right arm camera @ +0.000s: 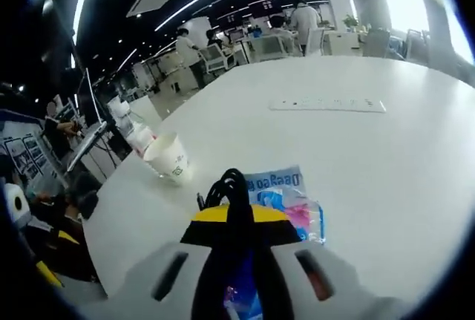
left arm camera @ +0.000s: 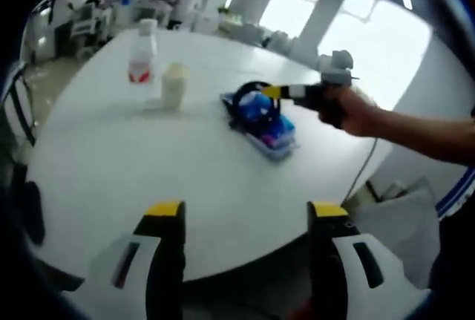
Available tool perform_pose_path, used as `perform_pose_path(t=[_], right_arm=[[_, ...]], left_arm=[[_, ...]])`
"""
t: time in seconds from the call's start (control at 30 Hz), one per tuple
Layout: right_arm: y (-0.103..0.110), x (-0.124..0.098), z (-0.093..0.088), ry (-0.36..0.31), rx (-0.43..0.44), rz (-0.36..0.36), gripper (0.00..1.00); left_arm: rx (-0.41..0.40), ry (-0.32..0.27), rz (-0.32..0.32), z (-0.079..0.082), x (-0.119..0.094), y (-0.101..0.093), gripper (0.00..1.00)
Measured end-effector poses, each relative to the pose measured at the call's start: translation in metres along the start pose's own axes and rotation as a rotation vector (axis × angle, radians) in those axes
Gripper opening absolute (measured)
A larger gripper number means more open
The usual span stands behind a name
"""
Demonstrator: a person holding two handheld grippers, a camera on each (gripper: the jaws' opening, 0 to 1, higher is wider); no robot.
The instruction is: Arrange the tabletop items into an orderly group along one side of the table until the central work area is clear of visible clutter.
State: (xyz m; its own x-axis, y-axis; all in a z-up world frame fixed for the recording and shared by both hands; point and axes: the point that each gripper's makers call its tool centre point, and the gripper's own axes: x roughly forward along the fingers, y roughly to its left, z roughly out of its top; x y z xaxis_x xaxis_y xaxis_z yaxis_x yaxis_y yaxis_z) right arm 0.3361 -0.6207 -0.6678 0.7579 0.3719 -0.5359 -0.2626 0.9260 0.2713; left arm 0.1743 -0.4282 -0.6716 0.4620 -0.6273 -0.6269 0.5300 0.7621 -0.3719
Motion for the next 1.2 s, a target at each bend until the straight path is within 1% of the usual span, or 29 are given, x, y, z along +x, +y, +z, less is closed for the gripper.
perform_pose_path(t=[0.07,0.13,0.2,0.27,0.33,0.4,0.47,0.53,0.57,0.6,0.67,0.73,0.8,0.97,1.07,1.1,1.2], right_arm=[[0.002,-0.003,0.003,-0.009,-0.002,-0.004,0.07],[-0.006,0.004,0.011,-0.029,-0.004,-0.002,0.07],[-0.009,0.005,0.013,-0.043,-0.004,0.003,0.07],[-0.004,-0.002,0.017,-0.059,-0.004,0.006,0.06],[-0.009,0.001,0.022,-0.076,0.014,0.015,0.06],[-0.01,0.002,0.025,-0.087,0.001,0.011,0.05],[-0.016,0.004,0.026,-0.09,0.004,0.012,0.04],[-0.026,0.012,0.025,-0.068,0.0,0.012,0.04],[-0.018,0.005,0.018,-0.063,0.002,0.015,0.04],[-0.017,0.004,0.017,-0.062,0.006,0.019,0.04],[-0.019,0.006,0.014,-0.058,0.01,0.026,0.04],[-0.027,0.014,0.016,-0.054,0.011,0.028,0.03],[-0.016,0.005,0.015,-0.053,0.012,0.03,0.03],[-0.007,0.0,0.017,-0.059,0.003,0.053,0.03],[-0.005,0.0,0.018,-0.068,0.016,0.07,0.03],[-0.001,-0.004,0.019,-0.072,0.013,0.072,0.03],[-0.003,-0.006,0.02,-0.089,0.019,0.071,0.03]], left_arm=[[-0.002,0.002,-0.001,0.0,0.0,0.0,0.63],[-0.003,0.006,0.0,-0.001,0.001,0.0,0.63],[-0.004,0.008,-0.001,-0.002,0.002,0.0,0.63],[-0.004,0.009,-0.003,-0.002,0.002,0.0,0.63],[-0.004,0.011,-0.002,-0.002,0.002,0.0,0.63],[-0.006,0.012,-0.002,-0.002,0.002,0.0,0.63],[-0.015,0.009,-0.004,-0.002,0.002,0.001,0.63],[-0.018,0.008,-0.005,-0.002,0.002,0.001,0.63],[-0.02,0.008,-0.005,-0.002,0.002,0.001,0.63],[-0.021,0.008,-0.005,-0.002,0.002,0.001,0.63],[-0.025,0.006,-0.004,-0.002,0.002,0.002,0.62],[-0.027,0.005,-0.004,-0.002,0.002,0.002,0.62],[-0.028,0.005,-0.004,-0.002,0.002,0.002,0.62],[-0.028,0.004,-0.003,-0.002,0.002,0.002,0.62],[-0.032,0.002,-0.003,-0.002,0.002,0.003,0.62],[-0.034,0.002,-0.004,-0.002,0.002,0.003,0.62],[-0.035,0.004,-0.007,-0.003,0.003,0.002,0.62]])
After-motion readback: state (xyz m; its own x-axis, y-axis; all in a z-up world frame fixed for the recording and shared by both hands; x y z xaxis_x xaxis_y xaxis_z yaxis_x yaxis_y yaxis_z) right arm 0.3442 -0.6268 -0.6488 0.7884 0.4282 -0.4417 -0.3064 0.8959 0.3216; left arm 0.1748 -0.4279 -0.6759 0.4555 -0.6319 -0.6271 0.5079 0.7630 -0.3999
